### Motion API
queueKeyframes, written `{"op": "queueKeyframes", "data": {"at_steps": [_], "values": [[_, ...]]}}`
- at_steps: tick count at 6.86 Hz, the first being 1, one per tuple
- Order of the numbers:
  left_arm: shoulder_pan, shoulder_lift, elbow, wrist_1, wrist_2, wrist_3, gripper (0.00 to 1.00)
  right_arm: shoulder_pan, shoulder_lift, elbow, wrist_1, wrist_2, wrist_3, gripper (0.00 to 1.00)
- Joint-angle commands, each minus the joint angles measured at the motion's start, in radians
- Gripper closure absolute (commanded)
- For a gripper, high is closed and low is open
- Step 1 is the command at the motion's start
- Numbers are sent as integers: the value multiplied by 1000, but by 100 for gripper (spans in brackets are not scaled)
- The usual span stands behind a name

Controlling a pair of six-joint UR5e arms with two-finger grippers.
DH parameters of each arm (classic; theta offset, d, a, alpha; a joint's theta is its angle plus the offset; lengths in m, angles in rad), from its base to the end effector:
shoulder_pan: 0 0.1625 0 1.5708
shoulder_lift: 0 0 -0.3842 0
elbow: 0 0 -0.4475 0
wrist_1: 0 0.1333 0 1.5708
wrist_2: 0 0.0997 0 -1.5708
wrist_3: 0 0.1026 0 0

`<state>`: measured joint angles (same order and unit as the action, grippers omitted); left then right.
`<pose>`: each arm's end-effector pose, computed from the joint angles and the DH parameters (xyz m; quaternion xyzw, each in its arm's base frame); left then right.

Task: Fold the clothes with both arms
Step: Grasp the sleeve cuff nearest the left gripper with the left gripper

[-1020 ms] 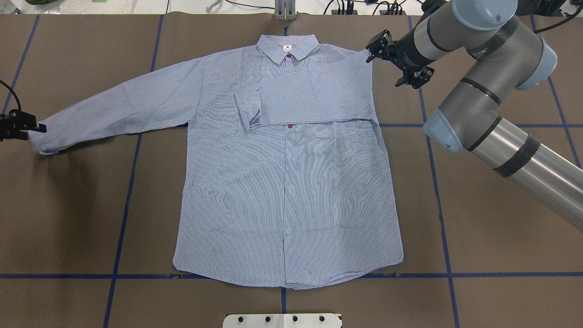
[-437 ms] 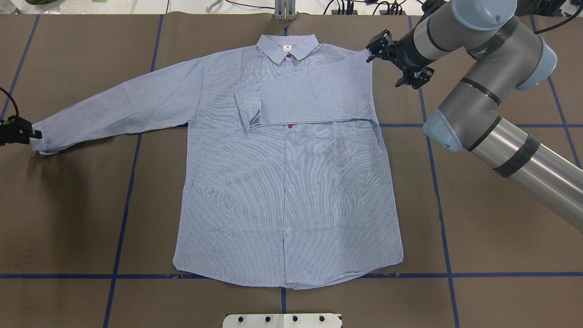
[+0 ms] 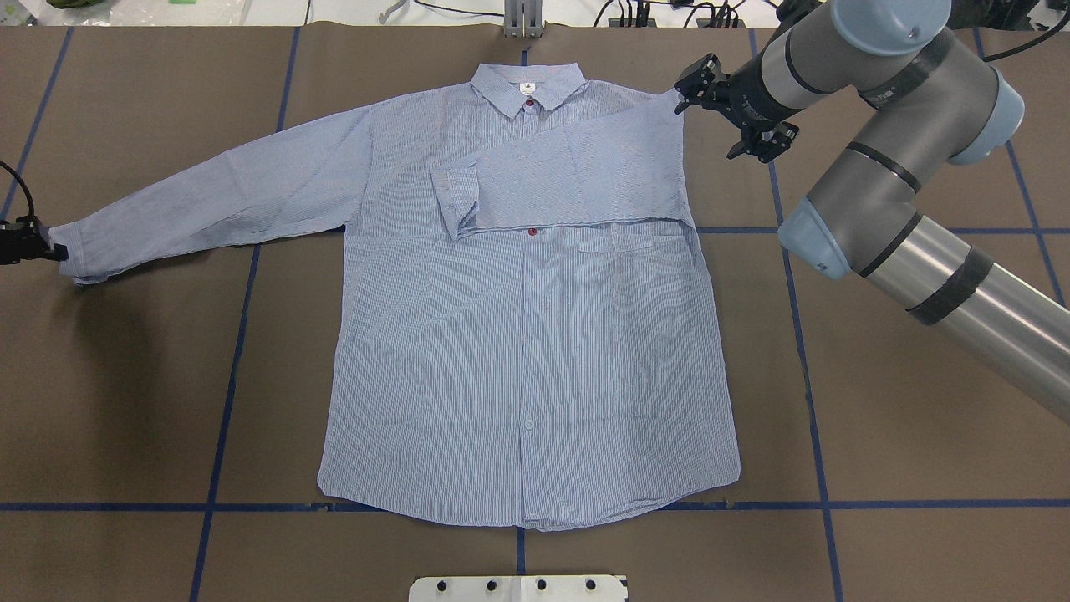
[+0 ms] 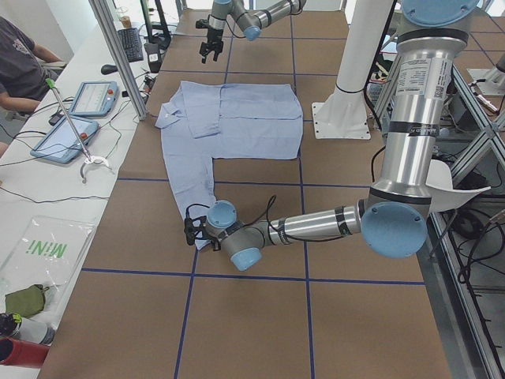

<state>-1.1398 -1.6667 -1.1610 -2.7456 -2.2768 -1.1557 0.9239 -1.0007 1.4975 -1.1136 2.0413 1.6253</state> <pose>0.1844 -0.5609 0.6584 0.0507 0.4994 -0.1674 0.8485 -0.3726 -0.6372 0.2442 0.0002 -0.4921 0.3115 0.8129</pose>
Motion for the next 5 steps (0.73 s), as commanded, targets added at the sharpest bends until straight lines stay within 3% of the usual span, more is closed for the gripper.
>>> {"op": "queueKeyframes", "data": {"at_steps": [1,3,5], "values": [[0,-8,-15,13,-12,-2,100,7,-1,1,-3,0,2,1],[2,-88,-46,53,-126,-62,100,51,-30,3,3,10,-8,1],[2,-281,-63,172,-124,-244,100,94,-76,6,4,11,-22,1]]}}
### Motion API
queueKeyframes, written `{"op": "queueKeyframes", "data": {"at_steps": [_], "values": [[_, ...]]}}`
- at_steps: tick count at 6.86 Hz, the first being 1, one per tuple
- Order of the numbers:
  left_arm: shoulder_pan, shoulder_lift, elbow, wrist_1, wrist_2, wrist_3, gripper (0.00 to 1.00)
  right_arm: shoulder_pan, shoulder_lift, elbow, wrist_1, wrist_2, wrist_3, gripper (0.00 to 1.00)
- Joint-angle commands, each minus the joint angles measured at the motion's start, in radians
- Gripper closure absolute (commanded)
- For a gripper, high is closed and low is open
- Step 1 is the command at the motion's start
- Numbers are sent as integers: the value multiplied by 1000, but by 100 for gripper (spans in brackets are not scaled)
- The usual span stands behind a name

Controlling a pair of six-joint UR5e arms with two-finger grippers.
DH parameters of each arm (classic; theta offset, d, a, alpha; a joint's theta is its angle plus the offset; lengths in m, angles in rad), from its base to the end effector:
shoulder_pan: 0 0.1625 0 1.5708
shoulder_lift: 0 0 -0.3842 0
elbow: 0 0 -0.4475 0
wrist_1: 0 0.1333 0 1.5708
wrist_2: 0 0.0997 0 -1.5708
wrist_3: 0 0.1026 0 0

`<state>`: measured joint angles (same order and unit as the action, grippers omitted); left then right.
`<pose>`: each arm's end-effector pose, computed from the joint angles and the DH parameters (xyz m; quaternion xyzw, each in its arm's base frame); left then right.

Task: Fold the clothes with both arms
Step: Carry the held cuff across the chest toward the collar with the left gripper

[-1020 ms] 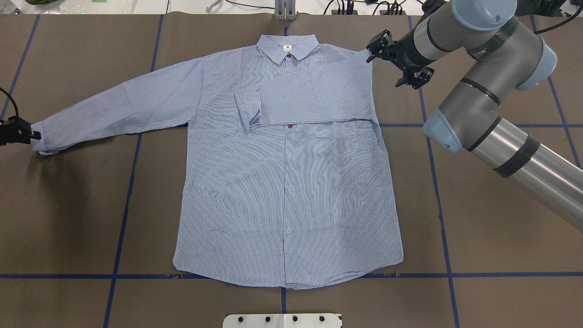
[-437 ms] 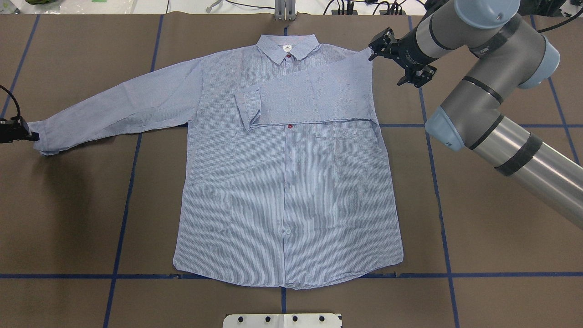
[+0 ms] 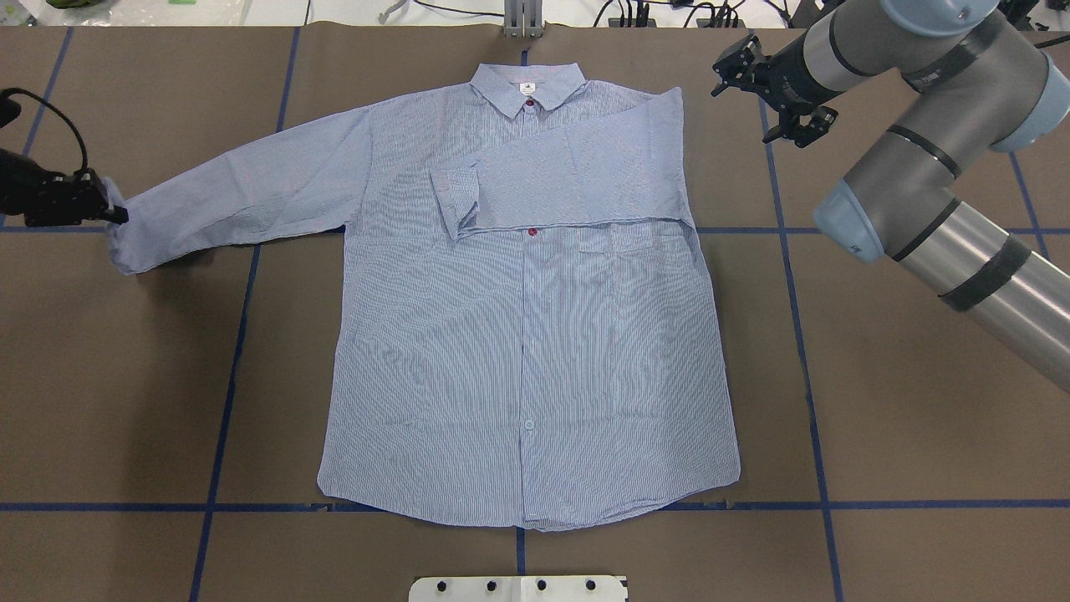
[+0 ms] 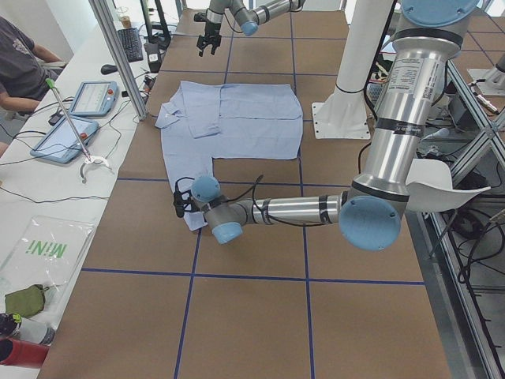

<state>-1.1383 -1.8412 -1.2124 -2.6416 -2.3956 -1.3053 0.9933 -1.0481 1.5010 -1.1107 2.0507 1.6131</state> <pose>0.2247 -0.6250 0.5277 0.0093 0.5583 -0.1700 0.8120 -0.3250 -0.6561 0.2763 0.0064 -0.4783 0.3405 0.8094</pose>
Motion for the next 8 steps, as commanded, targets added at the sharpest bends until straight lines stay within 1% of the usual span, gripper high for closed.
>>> {"op": "queueKeyframes", "data": {"at_steps": [1,2,3,4,5,6,7,8], "values": [[2,-190,-31,142,-1,-157,100,50,-55,5,2,8,-66,1],[37,-260,-57,161,44,-242,100,79,-78,8,2,23,-115,1],[137,-361,-59,166,135,-393,100,108,-119,25,3,69,-171,1],[194,-444,-59,201,188,-463,100,129,-169,47,17,88,-247,1],[277,-554,-53,298,295,-498,100,136,-225,60,78,92,-265,1],[360,-646,-35,366,375,-506,100,137,-257,61,122,95,-266,1],[376,-718,18,365,404,-581,100,137,-259,62,126,95,-266,1],[388,-780,68,367,406,-604,100,139,-259,62,126,94,-266,1]]}}
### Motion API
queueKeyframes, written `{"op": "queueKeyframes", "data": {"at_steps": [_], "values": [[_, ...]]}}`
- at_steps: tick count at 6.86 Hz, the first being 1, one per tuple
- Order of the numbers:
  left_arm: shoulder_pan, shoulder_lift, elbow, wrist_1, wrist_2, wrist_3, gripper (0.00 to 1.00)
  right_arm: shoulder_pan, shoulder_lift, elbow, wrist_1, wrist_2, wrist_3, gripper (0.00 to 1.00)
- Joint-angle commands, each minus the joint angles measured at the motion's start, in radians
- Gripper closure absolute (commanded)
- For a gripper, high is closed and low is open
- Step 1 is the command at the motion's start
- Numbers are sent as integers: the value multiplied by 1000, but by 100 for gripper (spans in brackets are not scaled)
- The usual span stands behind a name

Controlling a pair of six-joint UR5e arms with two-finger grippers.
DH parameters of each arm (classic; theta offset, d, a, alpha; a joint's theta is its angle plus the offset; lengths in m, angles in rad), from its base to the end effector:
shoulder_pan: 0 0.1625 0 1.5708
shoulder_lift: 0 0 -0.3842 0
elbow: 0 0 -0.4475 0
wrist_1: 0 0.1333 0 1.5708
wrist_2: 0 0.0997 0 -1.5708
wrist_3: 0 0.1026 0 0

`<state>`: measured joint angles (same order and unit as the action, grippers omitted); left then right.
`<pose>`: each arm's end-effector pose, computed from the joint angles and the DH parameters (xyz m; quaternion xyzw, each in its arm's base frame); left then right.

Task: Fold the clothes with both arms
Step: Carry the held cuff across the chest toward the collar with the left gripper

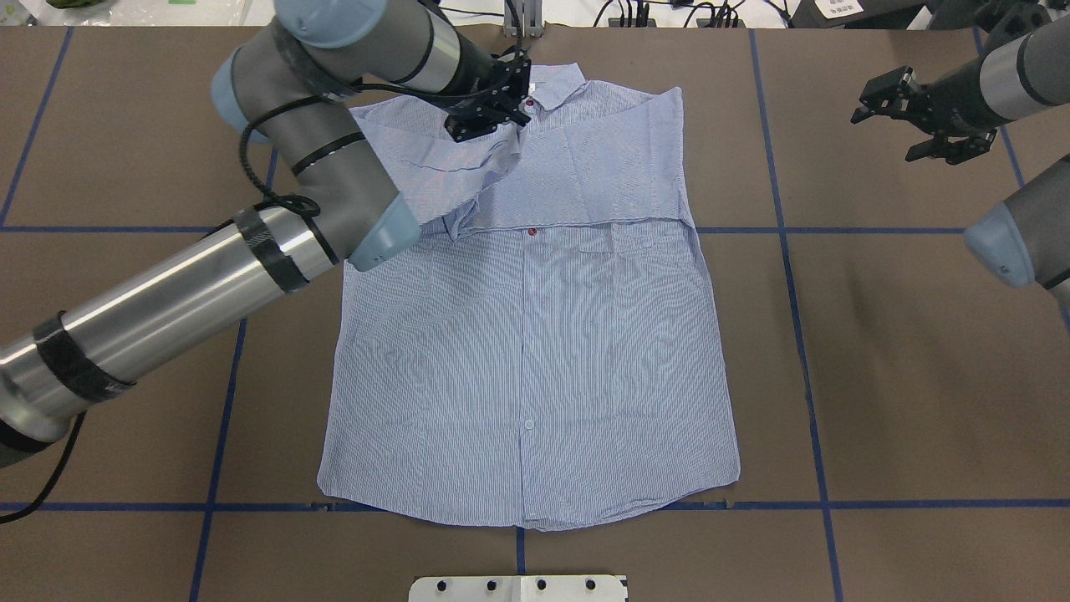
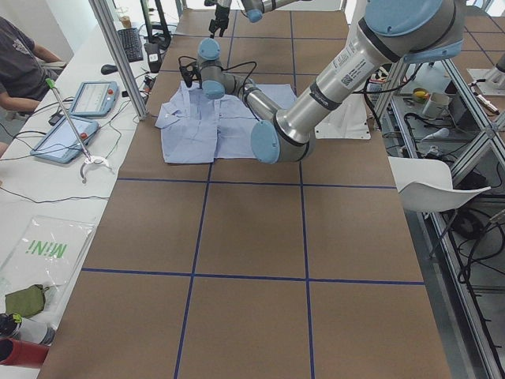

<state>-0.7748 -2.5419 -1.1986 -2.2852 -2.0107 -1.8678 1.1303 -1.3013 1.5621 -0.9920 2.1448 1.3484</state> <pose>0.5103 -0.6250 0.0543 -0.0269 0.6197 -0.2802 0.7326 -0.2135 -0.6349 0.4008 0.0431 -0.4667 0.2804 0.8377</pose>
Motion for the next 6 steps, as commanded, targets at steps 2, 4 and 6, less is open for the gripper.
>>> {"op": "queueKeyframes", "data": {"at_steps": [2,4,6], "values": [[109,-103,56,1,114,-93,100,2,-4,6,6,-8,-2,1],[149,-106,57,-5,170,-94,100,0,-6,4,6,-14,-2,1],[163,-110,59,-5,188,-96,13,0,-9,3,7,-14,-2,1]]}}
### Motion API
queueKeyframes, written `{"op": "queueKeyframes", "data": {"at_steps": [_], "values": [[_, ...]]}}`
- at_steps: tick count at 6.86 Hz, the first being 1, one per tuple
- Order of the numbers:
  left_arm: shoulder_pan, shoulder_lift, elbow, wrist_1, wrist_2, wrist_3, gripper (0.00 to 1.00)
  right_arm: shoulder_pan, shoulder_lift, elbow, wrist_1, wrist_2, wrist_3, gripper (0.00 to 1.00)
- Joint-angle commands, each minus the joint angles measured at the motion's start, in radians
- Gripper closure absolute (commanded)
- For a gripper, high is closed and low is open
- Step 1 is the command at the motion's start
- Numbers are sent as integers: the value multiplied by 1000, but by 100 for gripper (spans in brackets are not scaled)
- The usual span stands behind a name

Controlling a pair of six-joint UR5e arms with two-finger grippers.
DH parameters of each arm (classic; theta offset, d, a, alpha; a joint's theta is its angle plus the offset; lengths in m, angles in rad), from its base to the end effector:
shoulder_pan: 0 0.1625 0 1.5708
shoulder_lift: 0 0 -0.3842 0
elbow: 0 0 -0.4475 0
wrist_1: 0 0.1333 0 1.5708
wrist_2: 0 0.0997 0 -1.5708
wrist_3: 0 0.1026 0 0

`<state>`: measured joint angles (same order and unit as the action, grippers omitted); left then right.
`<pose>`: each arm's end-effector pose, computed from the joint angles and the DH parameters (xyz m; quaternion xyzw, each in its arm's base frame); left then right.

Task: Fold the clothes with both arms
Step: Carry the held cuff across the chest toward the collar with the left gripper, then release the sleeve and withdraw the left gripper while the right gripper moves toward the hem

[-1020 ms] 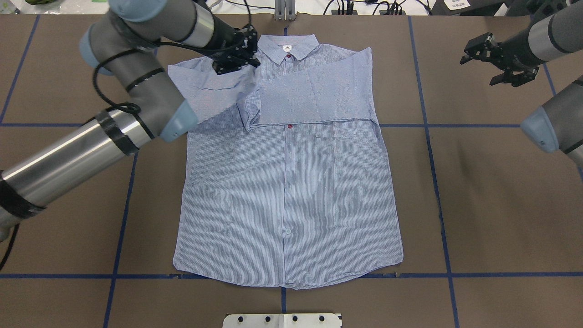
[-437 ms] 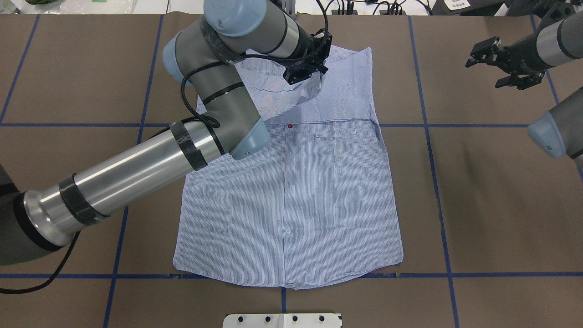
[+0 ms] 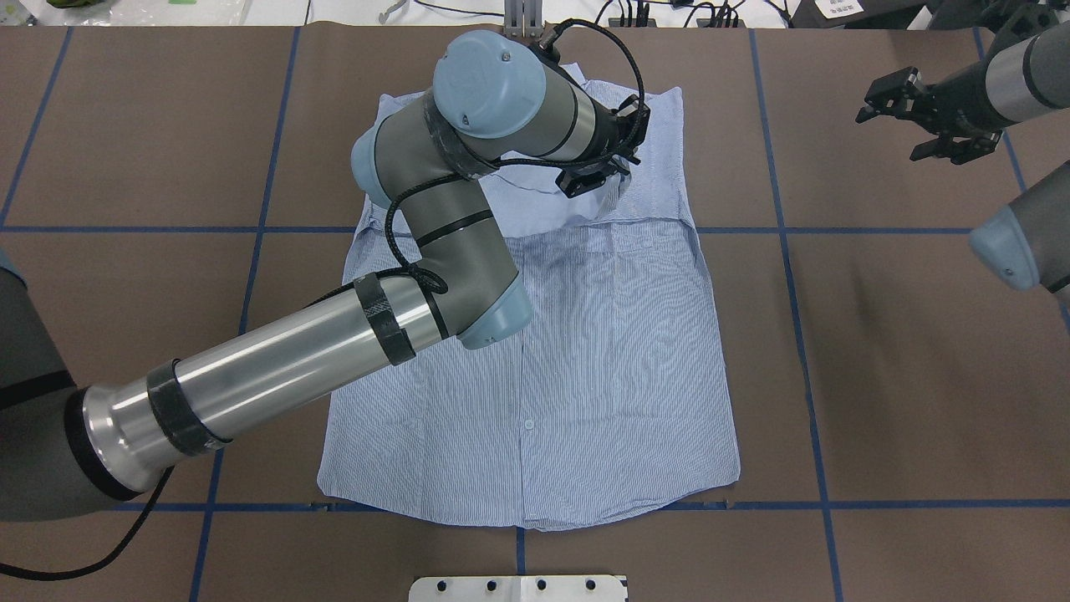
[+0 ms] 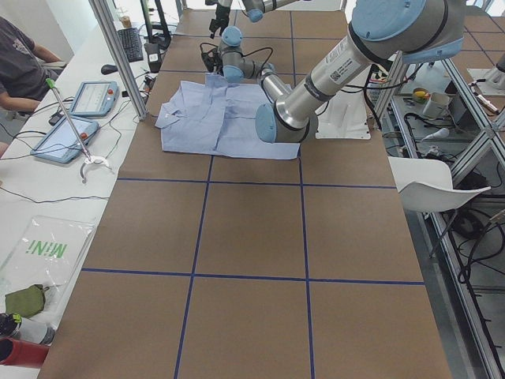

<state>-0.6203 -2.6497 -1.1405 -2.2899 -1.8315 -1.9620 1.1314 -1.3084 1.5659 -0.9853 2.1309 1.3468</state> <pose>0.5990 -0.5592 -0.0040 -0.0285 0.6338 -0.3005 0.7121 -0.2110 -0.6341 0.4030 0.0501 -0.4644 0.2827 0.8378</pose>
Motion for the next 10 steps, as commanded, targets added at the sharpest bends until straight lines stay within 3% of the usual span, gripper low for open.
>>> {"op": "queueKeyframes", "data": {"at_steps": [1,2,3,4,6,7,8,9,10], "values": [[8,-10,-5,0,9,-4,1,-1,-2,5,0,-2,9,0],[7,-9,-24,6,3,-3,1,-22,-2,34,0,-2,50,0],[5,51,-123,18,-6,2,1,-106,-24,119,-1,-20,172,0],[4,177,-281,61,-68,26,2,-225,-76,234,-3,-108,243,0],[-12,442,-607,185,-97,302,2,-443,-260,458,-12,-201,377,0],[-38,544,-696,205,-119,403,2,-572,-338,530,-19,-307,476,0],[-67,616,-738,205,-135,464,2,-696,-369,545,-19,-395,556,1],[-84,669,-745,204,-149,544,2,-823,-382,552,-68,-551,598,1],[-97,710,-745,204,-150,577,2,-894,-381,568,-123,-609,711,2]]}}
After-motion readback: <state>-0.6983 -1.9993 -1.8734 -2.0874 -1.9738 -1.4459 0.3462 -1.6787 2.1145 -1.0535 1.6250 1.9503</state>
